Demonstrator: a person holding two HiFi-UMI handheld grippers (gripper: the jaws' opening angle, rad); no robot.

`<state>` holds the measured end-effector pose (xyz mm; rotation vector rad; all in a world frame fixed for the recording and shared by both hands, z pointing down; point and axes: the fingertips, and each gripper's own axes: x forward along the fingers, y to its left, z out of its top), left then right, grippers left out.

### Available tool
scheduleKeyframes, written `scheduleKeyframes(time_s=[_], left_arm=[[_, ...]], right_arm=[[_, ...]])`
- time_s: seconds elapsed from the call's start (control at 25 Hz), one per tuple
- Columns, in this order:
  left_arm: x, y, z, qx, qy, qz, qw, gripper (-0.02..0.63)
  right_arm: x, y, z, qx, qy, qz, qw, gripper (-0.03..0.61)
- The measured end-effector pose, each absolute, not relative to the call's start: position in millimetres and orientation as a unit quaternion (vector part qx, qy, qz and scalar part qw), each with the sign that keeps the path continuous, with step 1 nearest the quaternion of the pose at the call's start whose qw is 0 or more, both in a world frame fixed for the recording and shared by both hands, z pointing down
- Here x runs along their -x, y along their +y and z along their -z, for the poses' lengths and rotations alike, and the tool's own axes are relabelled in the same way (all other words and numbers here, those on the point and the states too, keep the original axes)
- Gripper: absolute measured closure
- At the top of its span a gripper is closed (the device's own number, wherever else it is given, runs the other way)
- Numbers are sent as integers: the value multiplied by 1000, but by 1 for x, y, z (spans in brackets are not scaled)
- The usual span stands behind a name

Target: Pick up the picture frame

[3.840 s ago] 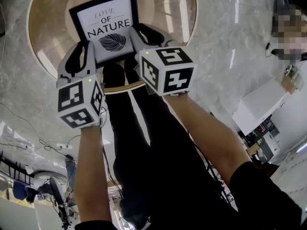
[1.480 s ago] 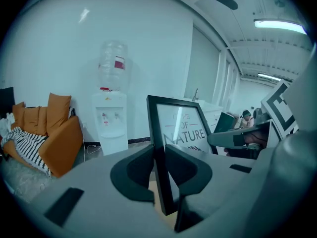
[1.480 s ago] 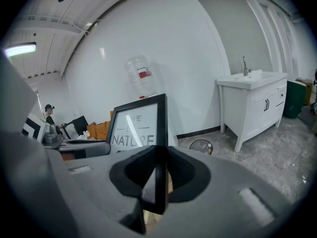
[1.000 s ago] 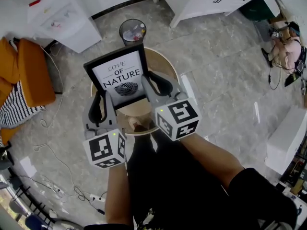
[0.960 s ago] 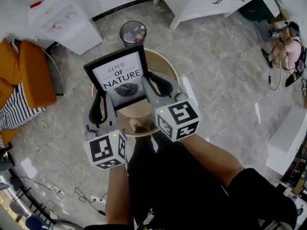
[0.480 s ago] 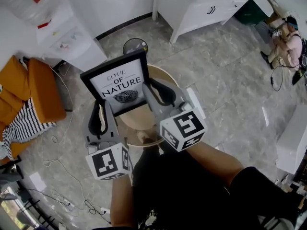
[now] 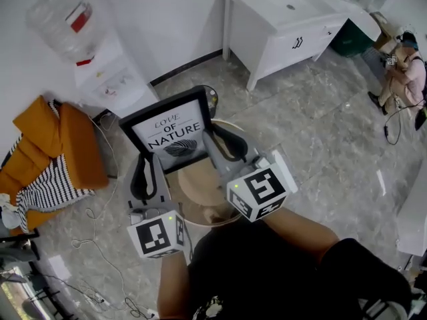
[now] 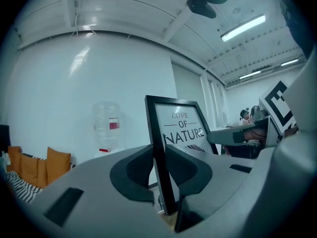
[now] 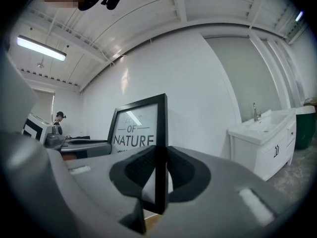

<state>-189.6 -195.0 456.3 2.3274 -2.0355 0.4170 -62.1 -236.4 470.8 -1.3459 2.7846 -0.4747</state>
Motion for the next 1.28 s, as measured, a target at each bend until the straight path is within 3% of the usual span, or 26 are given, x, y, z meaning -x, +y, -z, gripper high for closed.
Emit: scheduleKeyframes(time_s=[0.72,1.28], left_arm=[[161,-129,-386,-746,-654,-79,-101,535],[141,-116,-351,-747,-647,-53,-141,535]], right_arm=[[34,-172,-400,417,904,67,65,512],[13,-157,-359,427,898,15,102,512]])
